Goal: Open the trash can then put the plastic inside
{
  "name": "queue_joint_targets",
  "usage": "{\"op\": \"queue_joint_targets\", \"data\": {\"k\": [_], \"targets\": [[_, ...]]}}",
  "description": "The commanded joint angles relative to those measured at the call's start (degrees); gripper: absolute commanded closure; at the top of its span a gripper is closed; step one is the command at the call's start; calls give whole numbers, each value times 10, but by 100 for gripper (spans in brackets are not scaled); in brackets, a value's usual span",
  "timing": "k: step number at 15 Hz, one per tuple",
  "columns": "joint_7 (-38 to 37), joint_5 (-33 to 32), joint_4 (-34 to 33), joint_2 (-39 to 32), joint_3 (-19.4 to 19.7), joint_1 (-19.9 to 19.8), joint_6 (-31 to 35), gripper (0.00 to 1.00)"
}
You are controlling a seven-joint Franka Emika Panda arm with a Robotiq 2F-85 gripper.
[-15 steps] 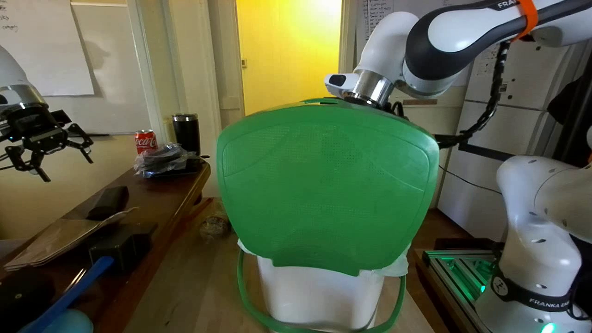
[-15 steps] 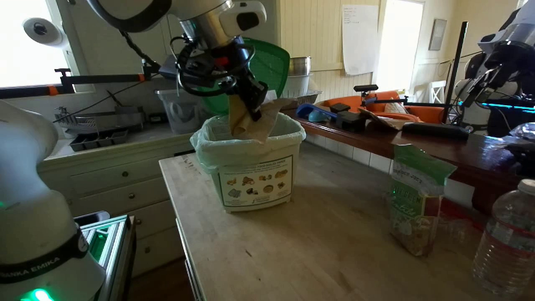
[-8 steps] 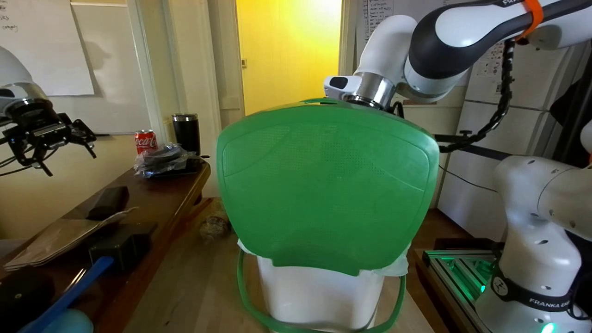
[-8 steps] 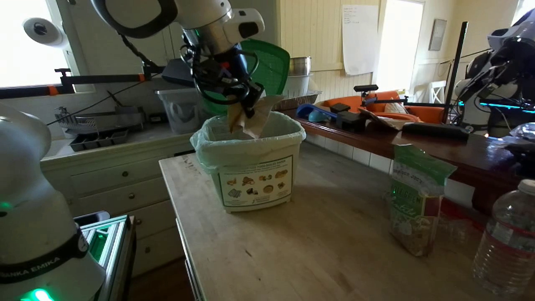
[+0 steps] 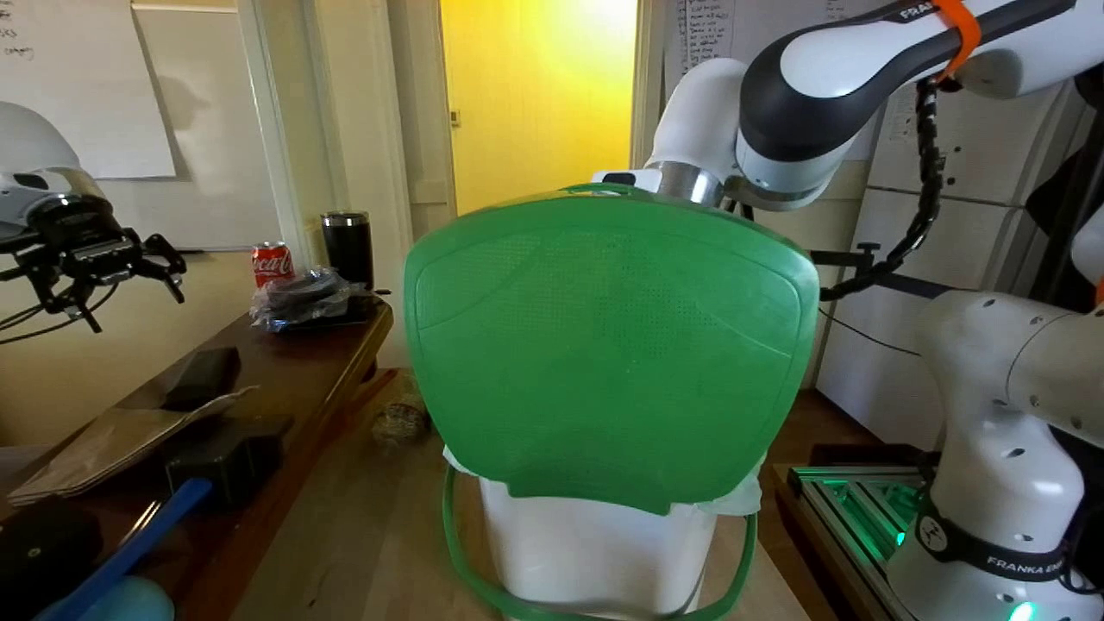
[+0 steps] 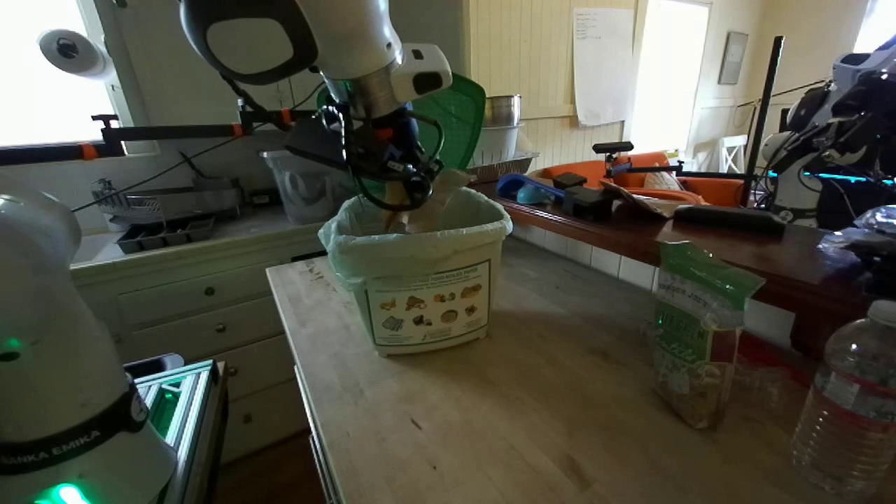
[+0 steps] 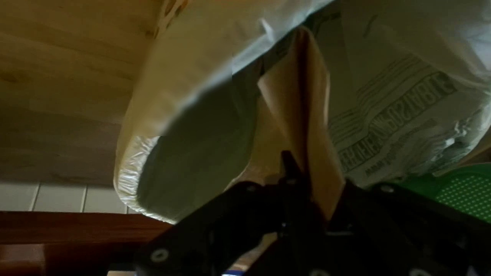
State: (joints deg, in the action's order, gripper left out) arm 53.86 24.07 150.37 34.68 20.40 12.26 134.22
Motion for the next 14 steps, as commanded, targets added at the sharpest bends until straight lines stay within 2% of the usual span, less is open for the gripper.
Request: {"op": "queue_joint_targets", "data": {"k": [1, 6, 9, 14], "targets": [[18, 29, -11, -21, 1, -2, -15, 56], [41, 52, -5, -7, 4, -2, -16, 19], [55, 66, -7, -6, 6, -5, -20, 0], [49, 75, -3, 0, -1, -21, -11, 0]]}}
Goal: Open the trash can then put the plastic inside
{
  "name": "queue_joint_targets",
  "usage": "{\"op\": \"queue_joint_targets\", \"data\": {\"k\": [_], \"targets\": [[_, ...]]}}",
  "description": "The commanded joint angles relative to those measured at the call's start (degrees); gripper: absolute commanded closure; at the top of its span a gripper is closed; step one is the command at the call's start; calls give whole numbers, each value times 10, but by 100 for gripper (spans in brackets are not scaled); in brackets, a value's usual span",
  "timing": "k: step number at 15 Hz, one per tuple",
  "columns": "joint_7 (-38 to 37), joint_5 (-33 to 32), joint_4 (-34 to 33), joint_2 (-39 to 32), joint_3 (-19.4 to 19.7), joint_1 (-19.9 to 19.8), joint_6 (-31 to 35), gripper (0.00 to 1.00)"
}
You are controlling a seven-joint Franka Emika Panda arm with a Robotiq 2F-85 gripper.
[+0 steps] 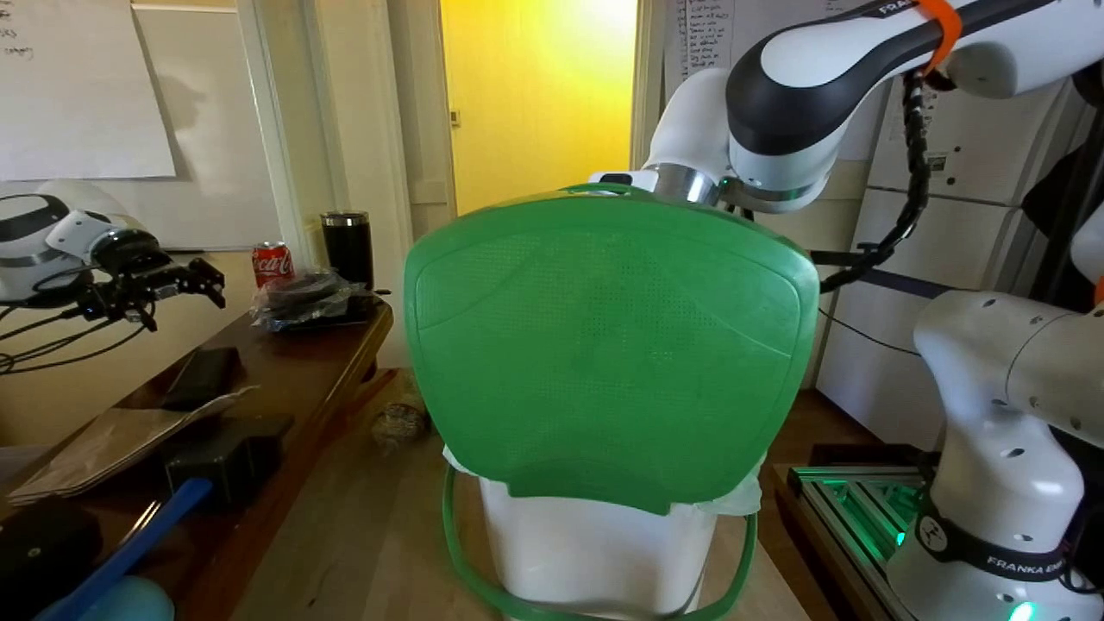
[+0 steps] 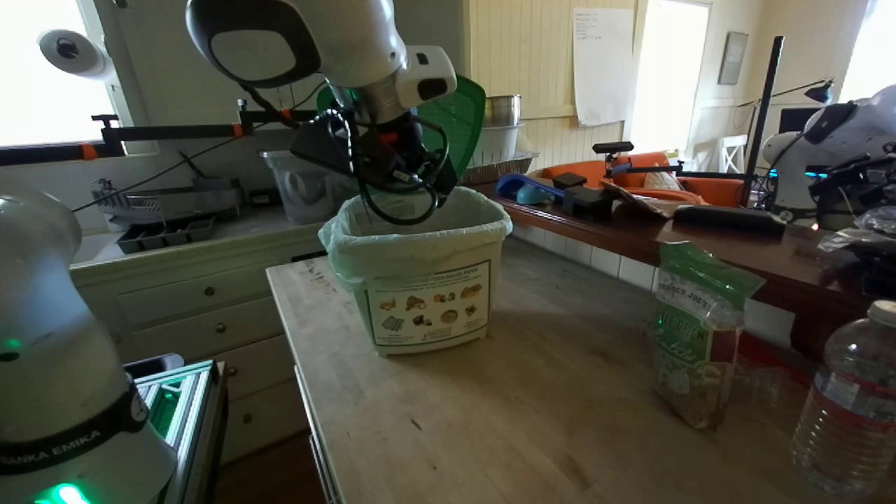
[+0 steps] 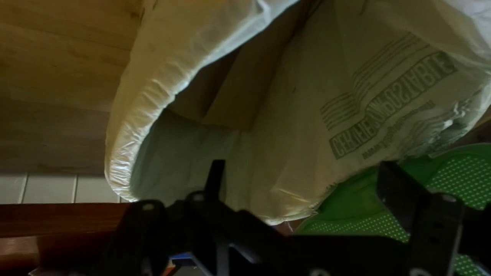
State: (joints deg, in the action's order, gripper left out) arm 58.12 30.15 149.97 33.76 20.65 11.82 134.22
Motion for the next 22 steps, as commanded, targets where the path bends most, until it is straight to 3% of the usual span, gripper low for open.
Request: {"op": "queue_joint_targets", "data": {"k": [1, 5, 10, 16, 22], "targets": [[1, 11, 4, 14, -7, -23, -8, 0], [-21, -3, 14, 46, -21, -52, 1, 0], [-116, -36, 12, 65, -52, -107, 20, 0], [-281, -107, 2, 56, -74, -159, 43, 0], [-413, -195, -12, 42, -79, -195, 13, 0]]}}
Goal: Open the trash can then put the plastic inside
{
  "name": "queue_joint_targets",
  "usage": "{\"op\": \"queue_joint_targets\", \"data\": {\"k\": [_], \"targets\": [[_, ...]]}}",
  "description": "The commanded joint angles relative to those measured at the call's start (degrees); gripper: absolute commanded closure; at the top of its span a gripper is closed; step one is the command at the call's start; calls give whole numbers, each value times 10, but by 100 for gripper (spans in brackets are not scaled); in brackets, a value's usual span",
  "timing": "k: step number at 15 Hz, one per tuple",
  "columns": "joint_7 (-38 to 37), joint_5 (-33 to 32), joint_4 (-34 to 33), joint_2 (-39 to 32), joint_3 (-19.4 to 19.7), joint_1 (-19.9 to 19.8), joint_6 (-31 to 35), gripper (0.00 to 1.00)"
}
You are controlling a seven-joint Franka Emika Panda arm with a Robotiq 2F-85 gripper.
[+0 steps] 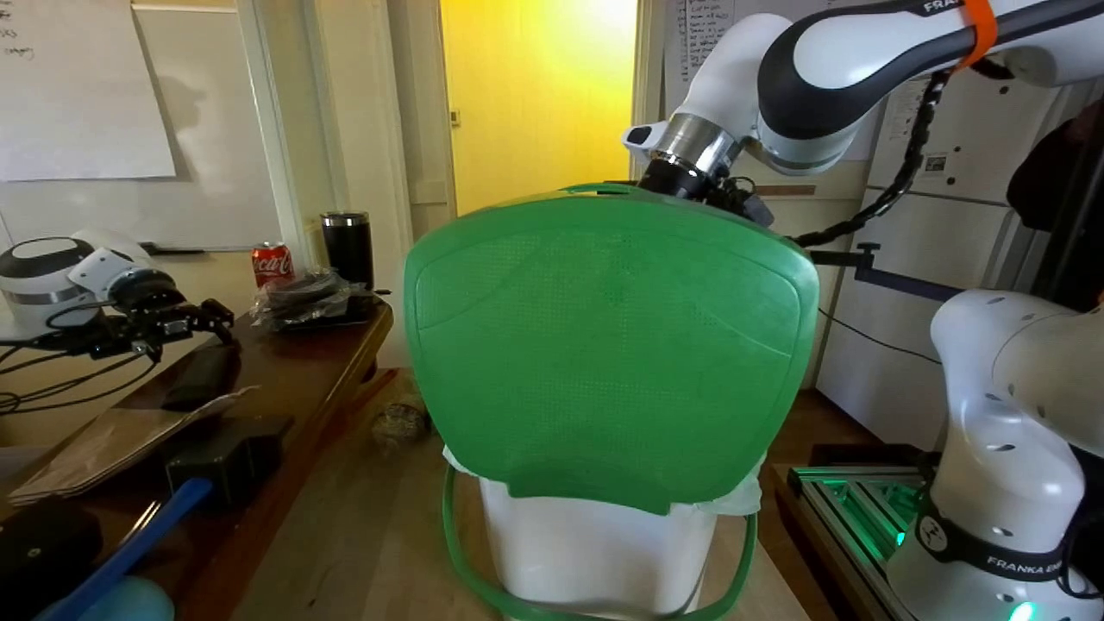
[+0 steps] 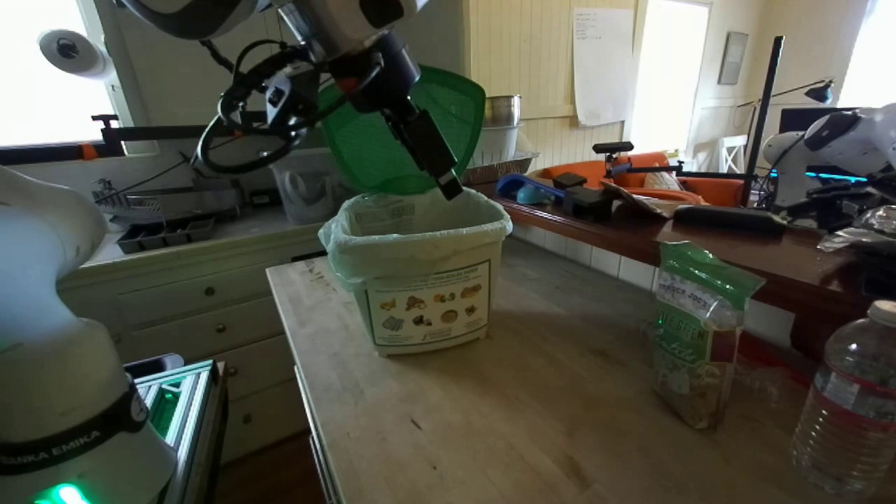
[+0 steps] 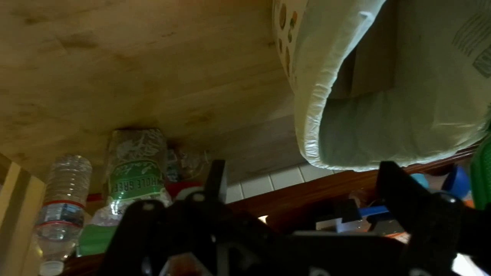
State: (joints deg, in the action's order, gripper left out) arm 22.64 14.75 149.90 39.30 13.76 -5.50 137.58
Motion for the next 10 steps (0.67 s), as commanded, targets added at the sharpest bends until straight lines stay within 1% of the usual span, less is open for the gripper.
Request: {"op": "queue_joint_targets", "data": {"k": [1, 3, 4, 10], "targets": [[-71, -52, -11, -16, -11, -26, -20, 0], [-88, -68, -13, -28, -8, -31, -25, 0], [-66, -54, -1, -8, 5, -11, -6, 0], [-75, -61, -2, -20, 4, -18, -7, 0]]}}
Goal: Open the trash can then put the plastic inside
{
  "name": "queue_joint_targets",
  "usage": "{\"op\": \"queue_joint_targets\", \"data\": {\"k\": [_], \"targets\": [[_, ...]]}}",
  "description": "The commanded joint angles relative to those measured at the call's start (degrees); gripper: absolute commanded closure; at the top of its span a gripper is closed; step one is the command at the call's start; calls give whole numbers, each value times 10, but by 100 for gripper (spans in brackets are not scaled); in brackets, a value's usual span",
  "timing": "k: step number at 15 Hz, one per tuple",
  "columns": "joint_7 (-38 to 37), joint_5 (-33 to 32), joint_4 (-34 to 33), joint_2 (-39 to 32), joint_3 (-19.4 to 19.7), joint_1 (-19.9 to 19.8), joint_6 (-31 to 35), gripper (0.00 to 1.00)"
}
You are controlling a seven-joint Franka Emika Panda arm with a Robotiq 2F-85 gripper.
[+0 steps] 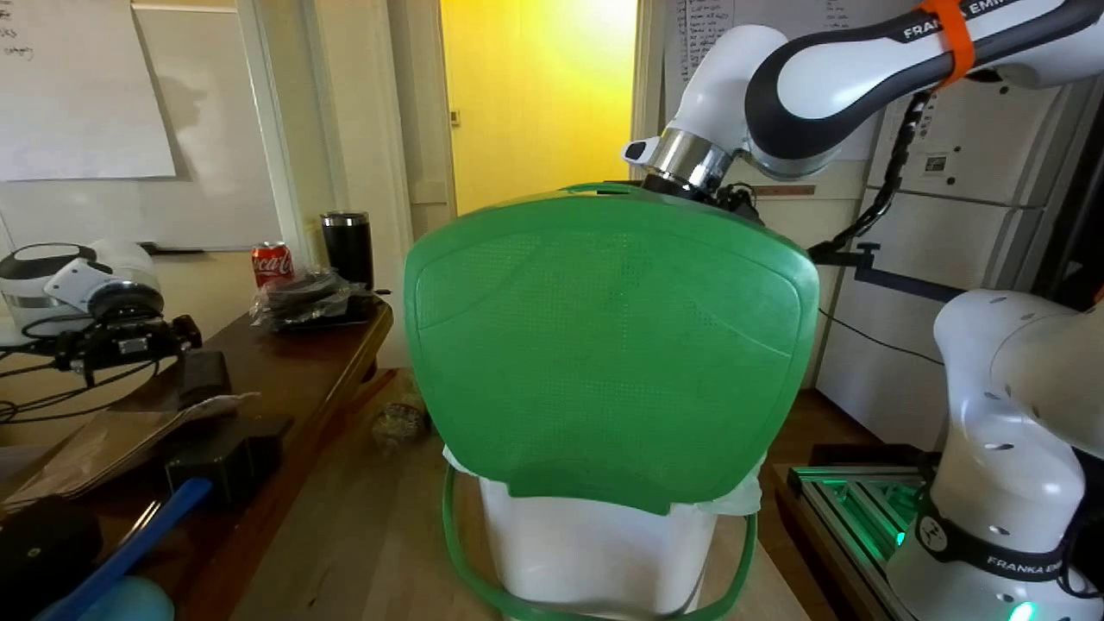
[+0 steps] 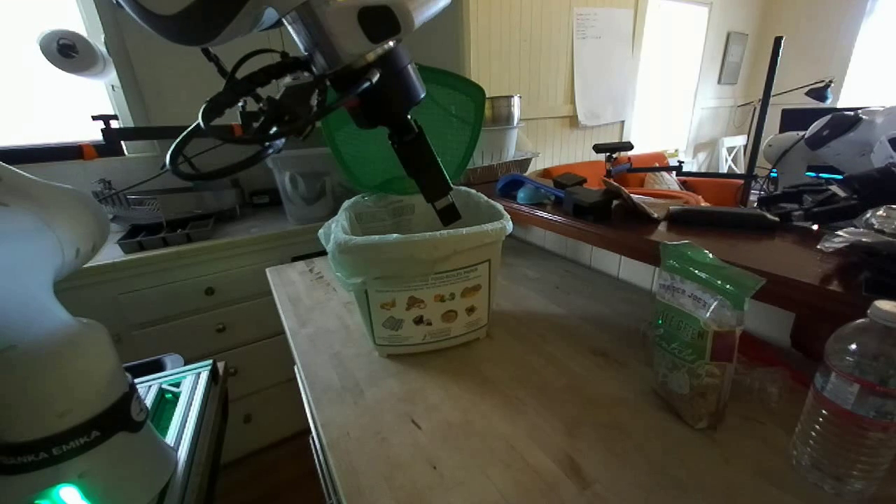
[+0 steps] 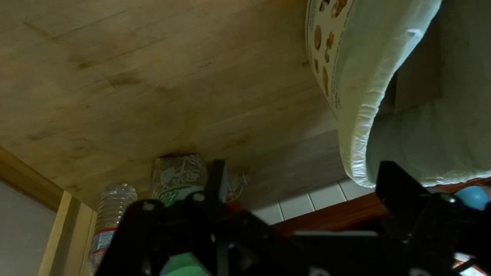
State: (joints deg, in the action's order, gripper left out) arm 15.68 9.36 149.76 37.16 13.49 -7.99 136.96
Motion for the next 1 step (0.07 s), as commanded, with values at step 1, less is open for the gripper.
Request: {"op": "queue_joint_targets", "data": {"k": [1], "targets": [[-6, -7, -1, 1, 7, 7, -1, 0]]}}
